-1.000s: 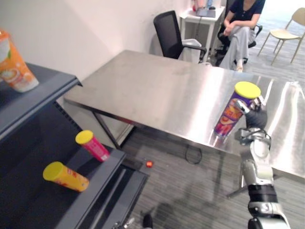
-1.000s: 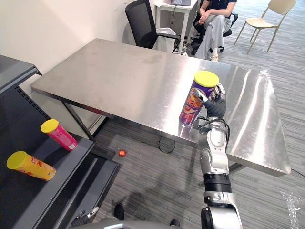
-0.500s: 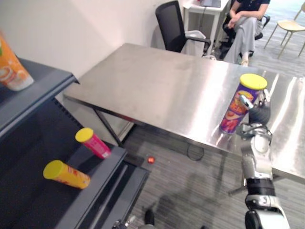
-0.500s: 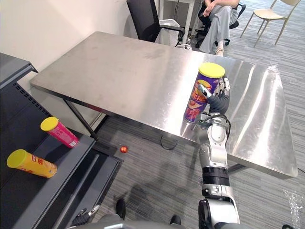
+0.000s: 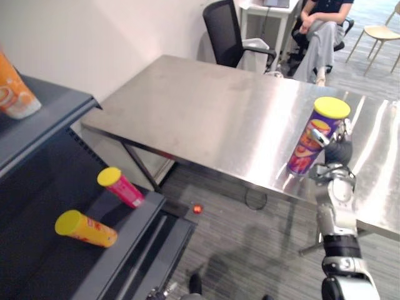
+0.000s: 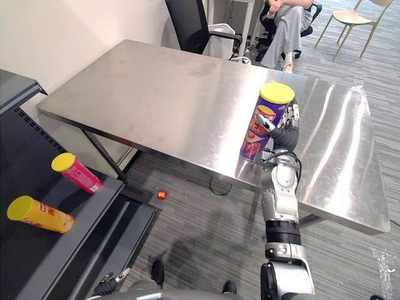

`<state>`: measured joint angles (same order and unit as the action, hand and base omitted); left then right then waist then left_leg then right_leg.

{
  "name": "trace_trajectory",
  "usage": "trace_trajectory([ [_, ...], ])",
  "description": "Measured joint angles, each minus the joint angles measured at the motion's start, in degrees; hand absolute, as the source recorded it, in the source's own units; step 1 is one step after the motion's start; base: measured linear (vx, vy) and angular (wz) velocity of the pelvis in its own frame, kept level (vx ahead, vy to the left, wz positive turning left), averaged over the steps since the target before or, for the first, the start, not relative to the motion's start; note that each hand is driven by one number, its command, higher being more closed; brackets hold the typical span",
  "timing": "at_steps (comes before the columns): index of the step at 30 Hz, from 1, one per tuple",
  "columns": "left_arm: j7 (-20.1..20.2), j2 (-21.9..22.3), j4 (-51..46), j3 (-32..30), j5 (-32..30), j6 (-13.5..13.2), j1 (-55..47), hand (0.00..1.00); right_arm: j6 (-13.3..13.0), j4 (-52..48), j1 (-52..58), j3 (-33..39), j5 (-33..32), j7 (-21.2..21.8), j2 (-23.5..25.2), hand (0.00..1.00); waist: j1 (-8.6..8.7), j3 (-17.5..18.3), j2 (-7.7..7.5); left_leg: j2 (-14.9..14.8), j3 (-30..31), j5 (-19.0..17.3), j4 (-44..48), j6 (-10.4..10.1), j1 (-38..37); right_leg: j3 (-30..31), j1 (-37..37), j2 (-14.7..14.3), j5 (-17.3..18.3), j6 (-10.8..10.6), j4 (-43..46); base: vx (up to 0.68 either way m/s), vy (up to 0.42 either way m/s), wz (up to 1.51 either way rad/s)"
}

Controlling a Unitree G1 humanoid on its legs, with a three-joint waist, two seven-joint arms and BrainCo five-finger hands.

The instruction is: Put the gum and the chips on the shelf.

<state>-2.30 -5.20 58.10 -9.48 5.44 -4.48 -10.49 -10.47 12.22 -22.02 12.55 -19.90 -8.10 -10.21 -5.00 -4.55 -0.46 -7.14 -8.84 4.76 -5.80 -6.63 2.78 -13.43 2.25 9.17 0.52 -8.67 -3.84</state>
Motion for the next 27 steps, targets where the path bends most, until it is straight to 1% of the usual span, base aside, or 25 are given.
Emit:
trace_trajectory([
  [8,0.16,-0.01,-0.13,0.00,-0.08,-0.01,-0.02,0.00,0.21,-0.69,1.99,-0.15,2.28,1.52,-0.01,0.00,0.04,-0.03,-0.09,-0.02,-0.02,-0.01,0.00,-0.01,-0.03,0.01,0.02,0.00,0.00,0.00,0.01,0.00,0.000,0.00],
  [12,0.23,-0.01,-0.22,-0.02,-0.27,-0.01,-0.08,0.00,0.48,-1.35,2.52,-0.22,3.52,3.26,-0.03,0.00,0.23,-0.05,-0.14,-0.03,-0.05,-0.02,0.02,-0.02,-0.05,0.05,0.00,0.00,0.00,0.00,0.02,0.00,0.000,0.00],
  [18,0.30,-0.05,-1.12,-0.07,-1.85,-0.01,-0.45,0.00,0.57,-4.72,4.63,-1.89,3.68,4.61,-0.09,0.00,0.41,-0.07,-0.38,-0.03,-0.19,-0.09,0.06,-0.02,-0.11,0.36,-0.05,-0.01,0.00,-0.01,0.03,0.00,0.000,0.00],
  [25,0.49,-0.11,-1.12,-0.10,-1.89,-0.01,-0.49,0.00,0.62,-5.14,5.13,-1.94,3.73,5.73,-0.11,0.00,0.47,0.01,-0.54,-0.05,-0.43,-0.11,0.07,-0.02,-0.36,0.68,-0.08,0.00,-0.01,-0.01,0.15,0.00,0.000,-0.01],
  [26,0.51,-0.12,-1.12,-0.10,-1.89,-0.01,-0.49,0.00,0.66,-5.29,5.29,-1.95,3.73,5.78,-0.12,1.00,0.45,0.02,-0.55,-0.05,-0.43,-0.11,0.07,-0.02,-0.39,0.68,-0.09,0.00,-0.01,-0.01,0.15,0.00,0.000,0.00],
  [27,0.55,-0.12,-1.12,-0.12,-1.89,-0.01,-0.49,0.00,0.76,-5.79,5.61,-2.07,3.88,5.86,-0.13,1.00,0.45,0.02,-0.58,-0.05,-0.43,-0.11,0.06,-0.02,-0.43,0.67,-0.09,0.00,-0.01,-0.01,0.15,0.00,0.000,0.00],
])
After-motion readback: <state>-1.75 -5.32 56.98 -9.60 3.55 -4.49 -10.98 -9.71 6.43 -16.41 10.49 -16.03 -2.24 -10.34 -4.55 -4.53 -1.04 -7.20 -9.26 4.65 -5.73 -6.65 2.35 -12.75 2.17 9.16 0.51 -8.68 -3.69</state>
